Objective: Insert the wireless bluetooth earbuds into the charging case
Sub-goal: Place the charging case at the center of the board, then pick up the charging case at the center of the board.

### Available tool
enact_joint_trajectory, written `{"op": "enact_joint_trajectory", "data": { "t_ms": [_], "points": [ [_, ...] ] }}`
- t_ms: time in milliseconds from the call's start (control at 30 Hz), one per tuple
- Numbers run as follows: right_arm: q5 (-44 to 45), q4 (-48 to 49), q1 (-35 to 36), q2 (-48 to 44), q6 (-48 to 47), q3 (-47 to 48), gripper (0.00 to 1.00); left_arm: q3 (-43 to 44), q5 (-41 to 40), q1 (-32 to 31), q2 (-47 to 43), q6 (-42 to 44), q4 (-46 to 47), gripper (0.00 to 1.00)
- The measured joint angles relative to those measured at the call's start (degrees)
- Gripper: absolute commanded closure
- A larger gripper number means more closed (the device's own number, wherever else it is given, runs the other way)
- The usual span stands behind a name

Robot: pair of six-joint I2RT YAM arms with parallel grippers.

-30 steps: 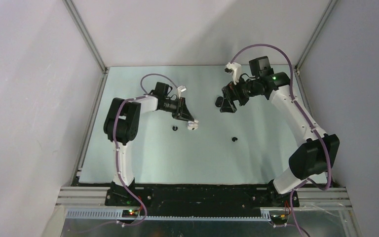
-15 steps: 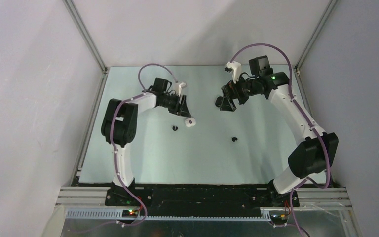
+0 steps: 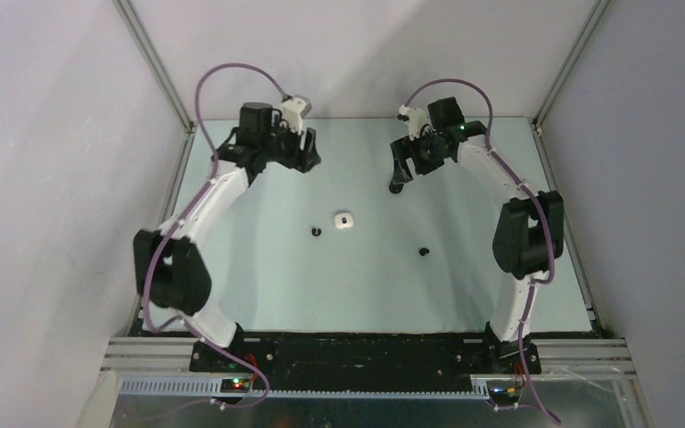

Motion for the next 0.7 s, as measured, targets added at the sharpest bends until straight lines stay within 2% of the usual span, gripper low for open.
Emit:
{"op": "enact_joint_trajectory", "data": {
  "t_ms": [167,233,300,433,500,600,700],
  "points": [
    [3.61,1.84,-0.26,6.93,1.40,3.82,0.27,1.46,-10.23,0.00,-9.84,-0.09,-1.36,0.28],
    [5.25,2.23,-0.26,9.51,2.67,5.51,0.37,1.46,-12.39,0.04,-11.98,-0.07,-2.75,0.28],
    [6.88,3.28,-0.22,11.45,4.92,6.45,0.39,1.40,-14.56,0.09,-12.83,-0.17,-4.94,0.27],
    [8.94,3.32,0.35,15.32,11.32,8.68,0.38,0.02,-16.09,0.09,-11.98,-0.85,-8.98,0.26],
    [9.68,2.67,1.14,18.53,14.01,12.44,0.32,-0.22,-16.76,0.09,-10.93,-1.68,-10.78,0.26],
    [10.45,2.19,2.69,22.12,14.38,16.81,0.25,-0.37,-17.44,0.11,-9.68,-2.29,-12.13,0.25],
    [10.29,0.00,4.24,24.41,9.92,21.16,0.21,-0.61,-16.41,0.52,-9.46,-2.27,-13.14,0.25]
  ]
}}
